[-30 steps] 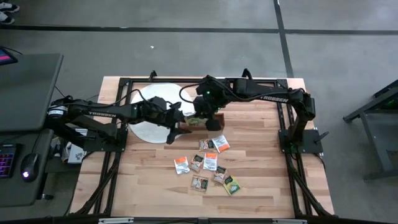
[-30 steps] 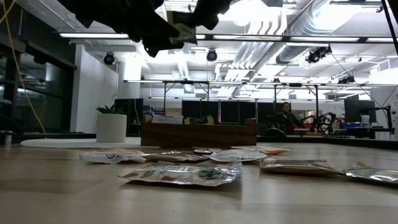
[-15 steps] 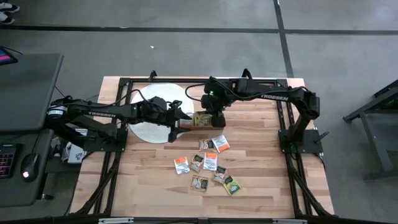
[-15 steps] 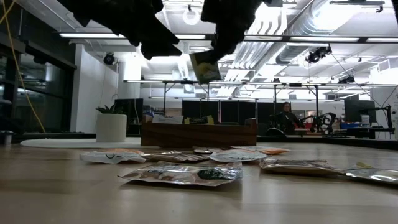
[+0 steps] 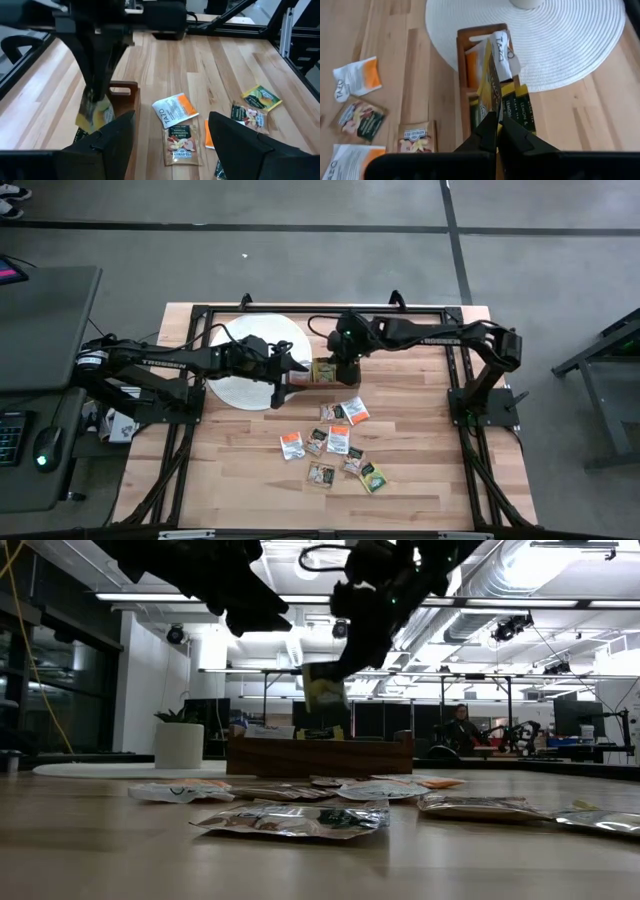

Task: Pick & Place Tea
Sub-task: Put the yellow tea bag into the middle section of the wooden organizer

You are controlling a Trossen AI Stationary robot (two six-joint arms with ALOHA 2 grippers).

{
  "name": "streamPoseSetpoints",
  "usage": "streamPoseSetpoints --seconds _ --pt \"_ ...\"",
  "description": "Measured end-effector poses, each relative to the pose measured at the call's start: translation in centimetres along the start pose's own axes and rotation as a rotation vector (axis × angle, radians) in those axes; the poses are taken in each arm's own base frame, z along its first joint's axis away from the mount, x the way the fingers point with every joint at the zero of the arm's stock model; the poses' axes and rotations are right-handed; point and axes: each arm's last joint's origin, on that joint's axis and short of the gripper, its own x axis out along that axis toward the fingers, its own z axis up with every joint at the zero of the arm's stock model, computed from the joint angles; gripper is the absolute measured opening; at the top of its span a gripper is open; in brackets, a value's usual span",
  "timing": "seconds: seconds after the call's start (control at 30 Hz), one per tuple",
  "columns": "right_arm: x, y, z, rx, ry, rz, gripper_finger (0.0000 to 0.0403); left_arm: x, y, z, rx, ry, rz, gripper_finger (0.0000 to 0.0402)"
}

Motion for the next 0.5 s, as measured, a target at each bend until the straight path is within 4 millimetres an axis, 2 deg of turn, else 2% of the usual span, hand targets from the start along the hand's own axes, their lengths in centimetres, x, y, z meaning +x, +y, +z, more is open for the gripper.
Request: streamPoseSetpoints --seconds 0.2,0.5 --pt "1.1 -0.4 -1.5 0.064 -0.034 0.002 0.0 -0.4 0.0 0.0 0.01 0.008 0.014 0.0248" --pt "2.1 -0.5 -2.8 0.112 -0.07 0.004 0.0 -5.2 0.9 1.4 0.037 -0.047 0.14 0.0248"
